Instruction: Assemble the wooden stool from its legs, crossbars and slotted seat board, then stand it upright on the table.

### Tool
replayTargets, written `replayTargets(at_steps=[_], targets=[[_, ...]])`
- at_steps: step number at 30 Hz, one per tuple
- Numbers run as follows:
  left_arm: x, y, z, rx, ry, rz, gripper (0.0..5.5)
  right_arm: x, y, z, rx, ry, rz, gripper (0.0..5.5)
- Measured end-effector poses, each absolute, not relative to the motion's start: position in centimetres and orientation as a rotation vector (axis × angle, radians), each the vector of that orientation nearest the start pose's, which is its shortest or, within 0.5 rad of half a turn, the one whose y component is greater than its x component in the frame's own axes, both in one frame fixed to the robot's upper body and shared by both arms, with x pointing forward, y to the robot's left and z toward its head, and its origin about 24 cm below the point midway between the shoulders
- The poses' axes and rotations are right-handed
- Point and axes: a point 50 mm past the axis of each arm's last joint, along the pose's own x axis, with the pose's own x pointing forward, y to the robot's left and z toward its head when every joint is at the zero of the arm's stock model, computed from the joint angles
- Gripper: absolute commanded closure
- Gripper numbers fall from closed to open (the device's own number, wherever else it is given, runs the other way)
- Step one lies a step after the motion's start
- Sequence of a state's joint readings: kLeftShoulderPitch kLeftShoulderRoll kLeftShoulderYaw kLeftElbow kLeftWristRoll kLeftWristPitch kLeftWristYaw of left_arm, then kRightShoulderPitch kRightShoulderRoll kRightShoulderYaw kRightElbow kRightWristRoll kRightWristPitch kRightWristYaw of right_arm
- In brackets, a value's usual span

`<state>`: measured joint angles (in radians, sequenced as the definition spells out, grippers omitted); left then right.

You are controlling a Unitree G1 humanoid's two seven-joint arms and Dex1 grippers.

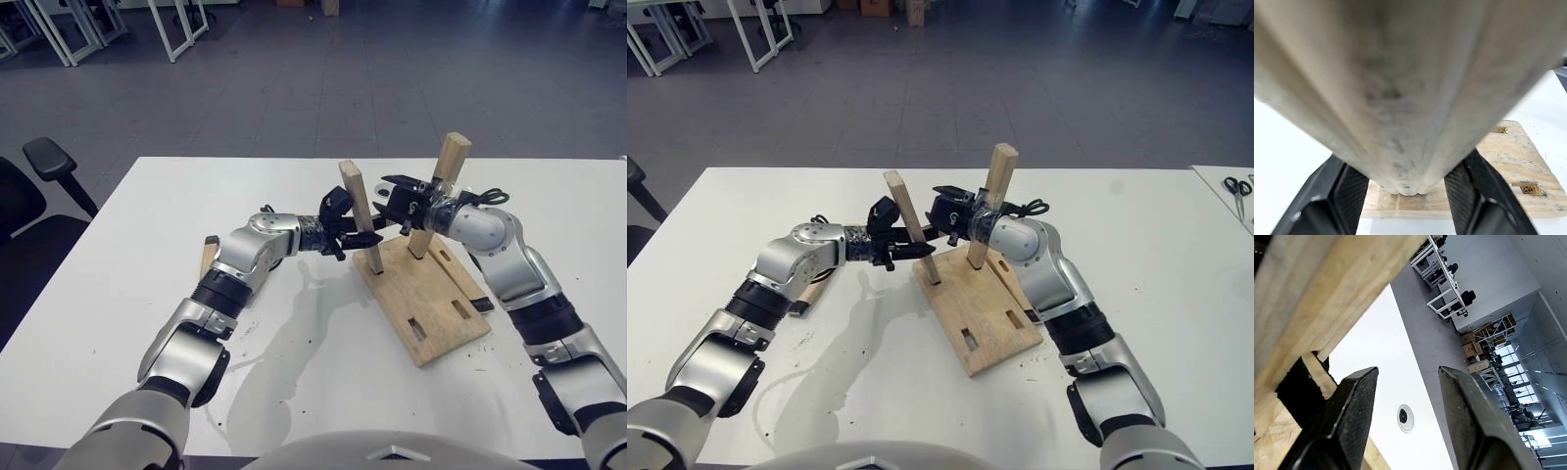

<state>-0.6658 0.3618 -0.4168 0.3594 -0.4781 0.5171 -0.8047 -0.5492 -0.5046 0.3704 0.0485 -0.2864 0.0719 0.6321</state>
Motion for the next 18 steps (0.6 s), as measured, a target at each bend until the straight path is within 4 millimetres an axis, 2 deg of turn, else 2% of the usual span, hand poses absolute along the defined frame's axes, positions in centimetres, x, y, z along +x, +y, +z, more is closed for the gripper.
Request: replayTargets(at_steps=[4, 5, 9, 11, 12, 14, 16, 18], targets=[[32.1, 8.3, 8.7, 0.029, 0.426, -1.163, 3.46, 31.8, -11.6, 14.2, -0.970, -0.148, 0.819, 3.23], [32.1, 8.3, 8.8, 0.031, 0.425, -1.163, 3.46, 32.0, -11.4, 15.0, -0.910, -0.196, 0.768, 3.23], [32.1, 8.2, 8.9, 0.034, 0.420, -1.165, 3.46, 32.5, -11.1, 22.8, -0.835, -0.505, 0.575, 3.23], [32.1, 8.2, 8.9, 0.035, 0.421, -1.164, 3.46, 32.4, -11.1, 24.1, -0.838, -0.555, 0.549, 3.23], [32.1, 8.2, 8.9, 0.036, 0.421, -1.164, 3.46, 32.4, -11.1, 23.5, -0.841, -0.534, 0.555, 3.23], [32.1, 8.1, 8.8, 0.039, 0.422, -1.165, 3.46, 32.4, -11.2, 19.9, -0.849, -0.400, 0.631, 3.23], [32.1, 8.1, 8.8, 0.042, 0.423, -1.167, 3.46, 31.3, -11.6, 12.9, -0.816, -0.152, 0.773, 3.23], [32.1, 8.0, 8.8, 0.049, 0.425, -1.161, 3.46, 31.0, -11.9, 12.7, -0.826, -0.153, 0.778, 3.23]])
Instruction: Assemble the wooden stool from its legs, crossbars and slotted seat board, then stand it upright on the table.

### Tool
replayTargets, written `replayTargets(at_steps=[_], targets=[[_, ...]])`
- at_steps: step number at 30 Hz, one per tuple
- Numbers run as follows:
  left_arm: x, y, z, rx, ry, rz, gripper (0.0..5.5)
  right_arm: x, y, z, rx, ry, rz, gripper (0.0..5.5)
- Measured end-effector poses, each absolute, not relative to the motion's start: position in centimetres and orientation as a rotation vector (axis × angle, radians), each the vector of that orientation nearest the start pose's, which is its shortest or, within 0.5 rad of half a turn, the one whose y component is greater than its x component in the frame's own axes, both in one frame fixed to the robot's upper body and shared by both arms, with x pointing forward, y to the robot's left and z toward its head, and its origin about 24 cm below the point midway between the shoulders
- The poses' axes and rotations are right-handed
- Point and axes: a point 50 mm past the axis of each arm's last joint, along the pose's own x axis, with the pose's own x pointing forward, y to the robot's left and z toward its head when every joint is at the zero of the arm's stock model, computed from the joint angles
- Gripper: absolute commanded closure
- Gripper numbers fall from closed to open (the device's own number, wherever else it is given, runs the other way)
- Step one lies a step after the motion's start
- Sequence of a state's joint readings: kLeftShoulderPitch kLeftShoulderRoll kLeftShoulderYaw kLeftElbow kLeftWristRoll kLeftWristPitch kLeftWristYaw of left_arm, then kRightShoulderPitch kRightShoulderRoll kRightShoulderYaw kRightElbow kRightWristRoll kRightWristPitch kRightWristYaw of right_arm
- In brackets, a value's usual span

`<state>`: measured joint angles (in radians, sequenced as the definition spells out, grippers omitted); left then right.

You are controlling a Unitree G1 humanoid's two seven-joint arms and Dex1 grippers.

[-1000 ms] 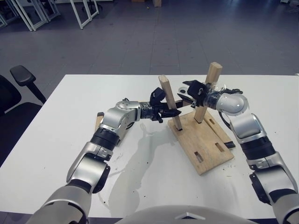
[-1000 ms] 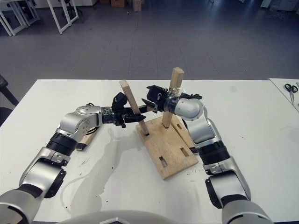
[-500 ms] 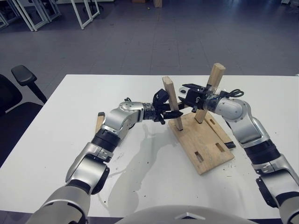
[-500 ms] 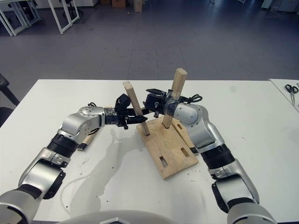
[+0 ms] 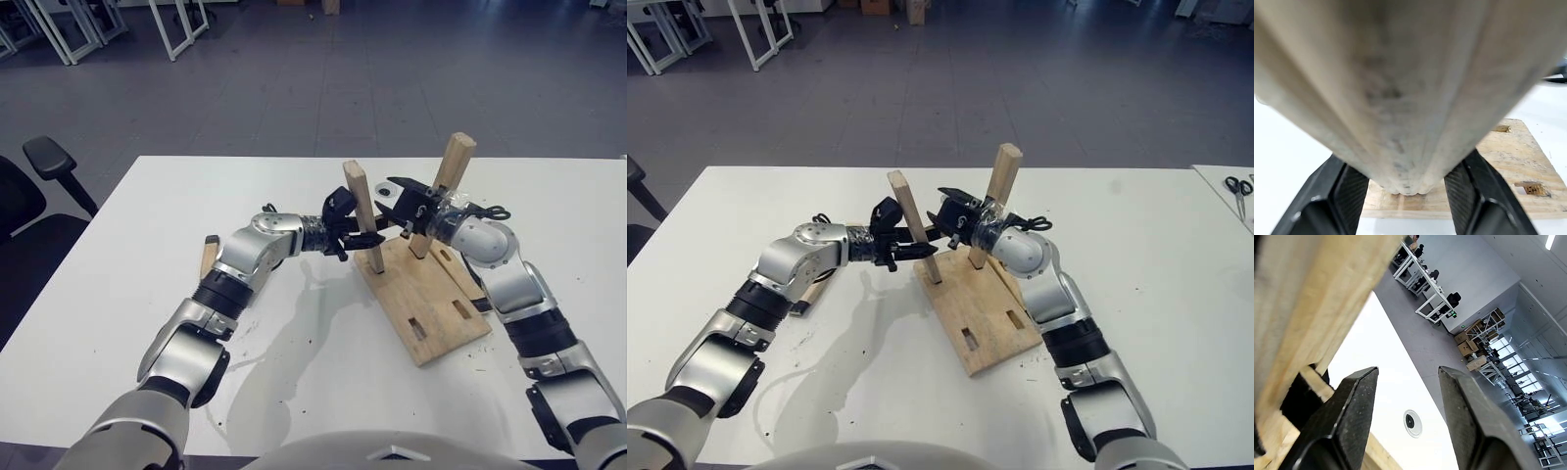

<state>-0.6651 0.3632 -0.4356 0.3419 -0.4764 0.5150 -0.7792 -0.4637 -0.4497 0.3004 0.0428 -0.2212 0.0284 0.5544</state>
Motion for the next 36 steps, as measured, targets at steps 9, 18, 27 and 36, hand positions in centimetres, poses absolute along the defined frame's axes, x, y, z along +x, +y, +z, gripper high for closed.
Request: replayTargets(at_steps=[9, 18, 27, 36], targets=[[32.1, 8.0, 8.7, 0.049, 0.425, -1.161, 3.46, 31.1, -12.5, 13.9, -0.684, -0.159, 0.706, 3.23], [31.0, 10.3, 4.3, 0.187, 0.633, -1.022, 2.58, 28.8, -13.6, 19.8, -0.427, -0.380, 0.642, 3.23], [30.2, 12.5, 7.3, 0.103, 0.462, -0.951, 2.22, 24.0, -21.8, 13.9, -0.298, 0.234, 0.904, 3.23], [31.9, 18.6, 15.8, -0.131, 0.062, -0.537, 2.22, 23.0, -25.1, 5.6, -0.592, 0.491, 0.820, 3.23]])
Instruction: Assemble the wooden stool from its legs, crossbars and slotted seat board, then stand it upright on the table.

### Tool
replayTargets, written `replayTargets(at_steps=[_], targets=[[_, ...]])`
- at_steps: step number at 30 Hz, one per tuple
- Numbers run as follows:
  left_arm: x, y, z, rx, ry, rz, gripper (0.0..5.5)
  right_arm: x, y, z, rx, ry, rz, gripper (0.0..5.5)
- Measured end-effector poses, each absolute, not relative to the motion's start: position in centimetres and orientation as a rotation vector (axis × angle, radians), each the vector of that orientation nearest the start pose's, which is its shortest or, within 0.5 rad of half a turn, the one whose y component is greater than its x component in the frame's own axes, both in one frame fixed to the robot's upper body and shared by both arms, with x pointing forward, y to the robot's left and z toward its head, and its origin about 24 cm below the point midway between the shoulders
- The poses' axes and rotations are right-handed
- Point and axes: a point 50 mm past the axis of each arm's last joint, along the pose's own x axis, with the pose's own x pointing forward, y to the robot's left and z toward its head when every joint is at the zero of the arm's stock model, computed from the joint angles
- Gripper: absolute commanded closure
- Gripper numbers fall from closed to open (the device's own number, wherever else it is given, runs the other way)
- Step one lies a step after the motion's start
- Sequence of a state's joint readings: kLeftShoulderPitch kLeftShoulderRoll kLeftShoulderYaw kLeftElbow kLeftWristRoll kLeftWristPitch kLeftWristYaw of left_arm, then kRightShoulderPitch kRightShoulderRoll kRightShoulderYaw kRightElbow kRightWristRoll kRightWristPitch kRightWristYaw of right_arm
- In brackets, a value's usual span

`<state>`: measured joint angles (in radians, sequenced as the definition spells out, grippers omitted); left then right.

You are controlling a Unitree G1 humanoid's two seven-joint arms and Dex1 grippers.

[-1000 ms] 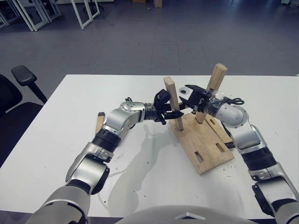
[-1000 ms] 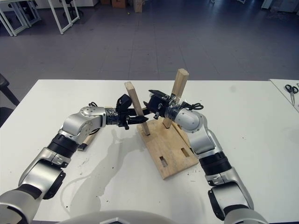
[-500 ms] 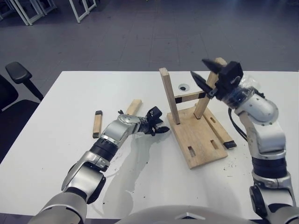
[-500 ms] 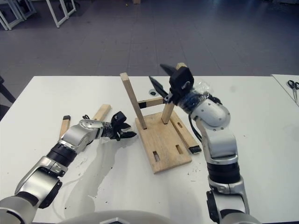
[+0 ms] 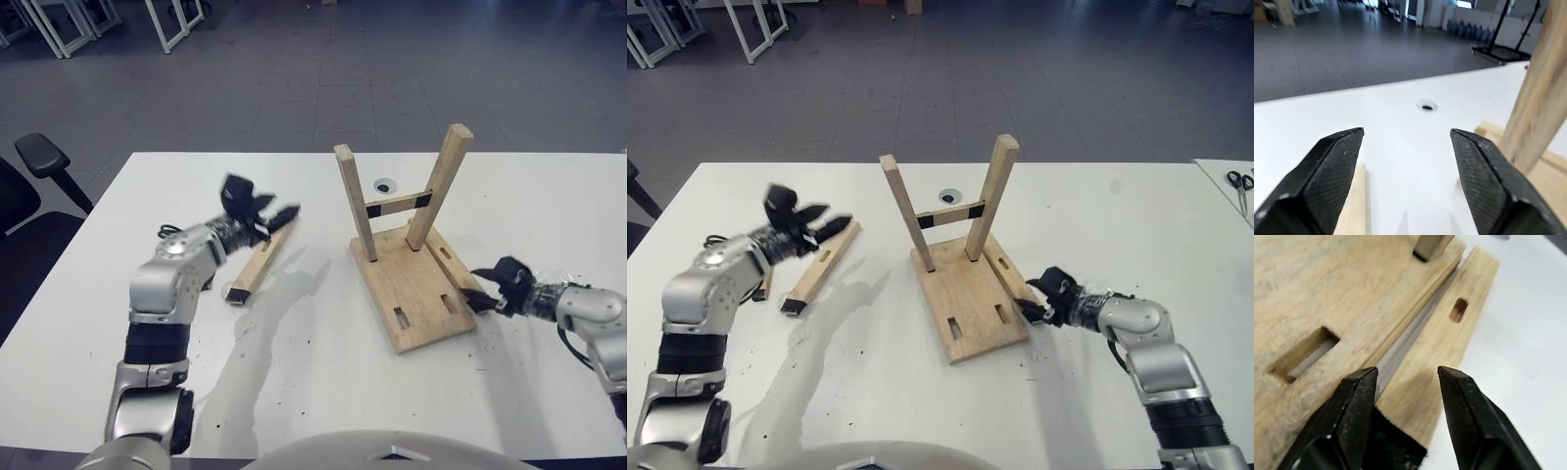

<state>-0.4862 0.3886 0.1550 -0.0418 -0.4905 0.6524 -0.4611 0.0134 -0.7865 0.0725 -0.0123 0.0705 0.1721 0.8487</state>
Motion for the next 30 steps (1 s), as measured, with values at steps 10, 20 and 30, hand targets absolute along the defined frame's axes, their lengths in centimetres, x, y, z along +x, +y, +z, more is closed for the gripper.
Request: replayTargets(at_steps=[10, 20, 30], targets=[[37.3, 10.2, 26.8, -0.325, -0.211, -0.666, 2.22, 23.3, -19.5, 4.3, -0.628, 0.389, 1.030, 3.23], [39.3, 7.3, 20.0, -0.231, 0.132, -0.747, 2.22, 23.1, -19.1, 3.8, -0.637, 0.383, 1.016, 3.23], [38.7, 9.3, 21.7, -0.269, -0.072, -0.651, 2.22, 23.1, -19.1, 4.0, -0.644, 0.366, 0.982, 3.23]])
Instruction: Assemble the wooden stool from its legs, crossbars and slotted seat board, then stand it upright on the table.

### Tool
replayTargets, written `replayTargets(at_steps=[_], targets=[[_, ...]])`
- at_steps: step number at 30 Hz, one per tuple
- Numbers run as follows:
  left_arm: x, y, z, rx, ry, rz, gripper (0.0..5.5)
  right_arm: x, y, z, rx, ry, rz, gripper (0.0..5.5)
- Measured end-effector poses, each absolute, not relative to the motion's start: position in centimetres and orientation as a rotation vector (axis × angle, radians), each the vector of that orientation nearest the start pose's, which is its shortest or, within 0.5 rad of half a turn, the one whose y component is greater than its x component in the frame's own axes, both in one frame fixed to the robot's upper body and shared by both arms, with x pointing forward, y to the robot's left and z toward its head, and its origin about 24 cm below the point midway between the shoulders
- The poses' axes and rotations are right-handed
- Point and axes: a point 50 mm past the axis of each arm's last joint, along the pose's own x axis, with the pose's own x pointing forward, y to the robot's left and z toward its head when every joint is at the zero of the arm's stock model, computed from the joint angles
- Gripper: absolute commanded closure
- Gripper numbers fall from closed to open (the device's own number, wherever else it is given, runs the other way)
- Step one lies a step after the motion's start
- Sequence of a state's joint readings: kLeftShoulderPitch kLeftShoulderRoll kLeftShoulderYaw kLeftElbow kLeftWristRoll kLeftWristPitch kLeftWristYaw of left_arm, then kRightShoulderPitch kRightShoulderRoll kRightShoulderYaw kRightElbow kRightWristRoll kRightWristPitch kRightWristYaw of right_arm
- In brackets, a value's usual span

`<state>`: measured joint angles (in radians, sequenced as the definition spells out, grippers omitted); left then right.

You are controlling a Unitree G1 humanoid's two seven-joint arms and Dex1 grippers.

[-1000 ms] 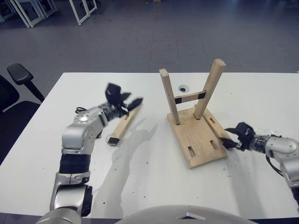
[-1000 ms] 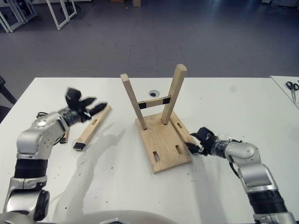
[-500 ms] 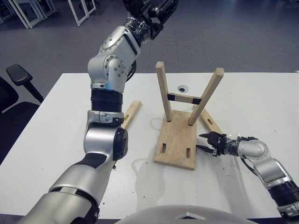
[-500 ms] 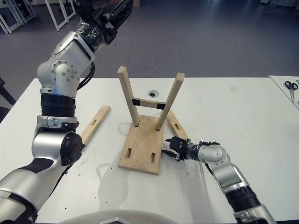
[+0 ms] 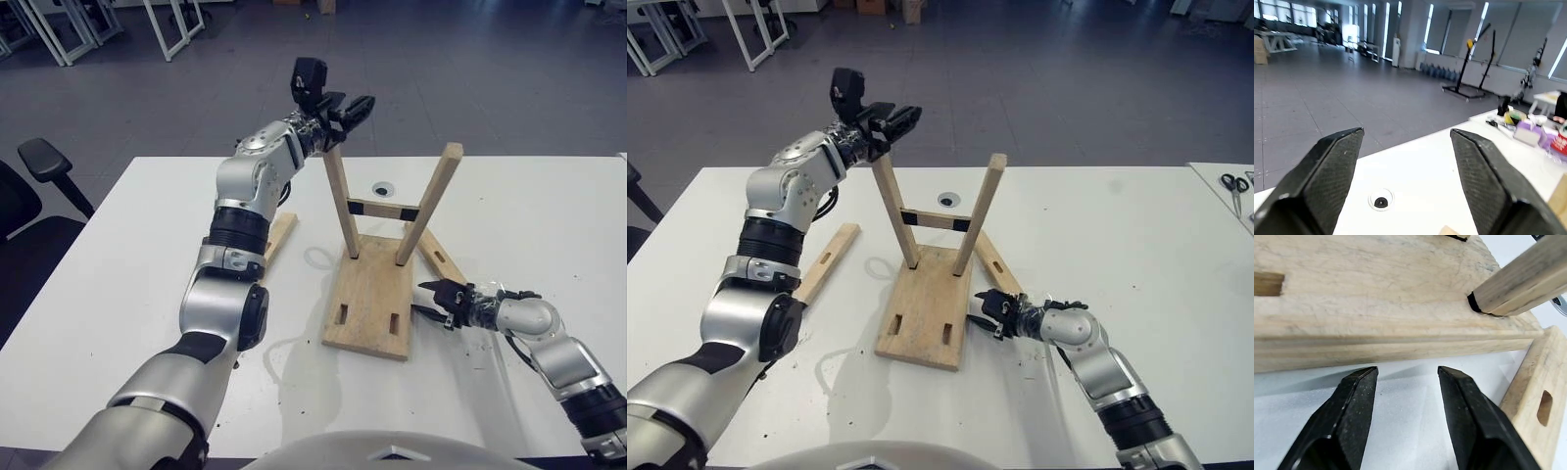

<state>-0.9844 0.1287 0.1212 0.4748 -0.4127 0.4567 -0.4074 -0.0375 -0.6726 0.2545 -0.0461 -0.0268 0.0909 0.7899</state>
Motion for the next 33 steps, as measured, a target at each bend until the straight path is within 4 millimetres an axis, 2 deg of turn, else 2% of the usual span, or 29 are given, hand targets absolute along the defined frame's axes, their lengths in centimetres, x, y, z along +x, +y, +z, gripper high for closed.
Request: replayTargets(at_steps=[1, 4, 5, 7, 10, 11, 13, 15, 19, 22, 27, 33], targets=[[37.9, 9.6, 23.9, -0.269, -0.174, -0.650, 2.22, 23.3, -19.1, 4.1, -0.642, 0.357, 0.972, 3.23], [34.8, 11.0, 28.2, -0.162, -0.370, -0.627, 2.22, 23.1, -19.3, 4.1, -0.621, 0.365, 0.953, 3.23], [34.0, 11.7, 28.5, -0.128, -0.390, -0.602, 2.22, 23.0, -19.5, 4.1, -0.614, 0.371, 0.942, 3.23], [32.4, 14.2, 27.9, -0.064, -0.407, -0.500, 2.22, 23.2, -20.3, 4.1, -0.577, 0.390, 0.873, 3.23], [31.9, 18.5, 23.7, -0.042, -0.310, -0.307, 2.48, 24.0, -20.8, 5.2, -0.489, 0.334, 0.740, 3.23], [31.6, 19.9, 21.7, -0.023, -0.263, -0.248, 2.60, 24.4, -21.1, 5.7, -0.460, 0.303, 0.678, 3.23], [29.9, 23.0, 15.4, 0.003, -0.088, -0.116, 2.88, 25.2, -21.9, 7.2, -0.393, 0.235, 0.539, 3.23], [28.0, 24.4, 11.5, 0.028, 0.023, -0.059, 3.15, 25.5, -21.8, 8.0, -0.324, 0.202, 0.478, 3.23], [24.0, 27.0, 5.7, 0.050, 0.182, 0.050, 3.15, 25.2, -21.2, 8.3, -0.257, 0.200, 0.451, 3.23], [21.6, 28.8, 2.7, 0.042, 0.276, 0.131, 3.15, 25.2, -21.2, 8.2, -0.265, 0.215, 0.443, 3.23], [20.7, 29.3, 1.1, 0.026, 0.316, 0.128, 3.15, 25.1, -20.9, 8.0, -0.275, 0.228, 0.457, 3.23], [21.0, 28.8, 1.5, 0.007, 0.274, 0.109, 3.15, 25.1, -20.7, 7.9, -0.284, 0.237, 0.480, 3.23]])
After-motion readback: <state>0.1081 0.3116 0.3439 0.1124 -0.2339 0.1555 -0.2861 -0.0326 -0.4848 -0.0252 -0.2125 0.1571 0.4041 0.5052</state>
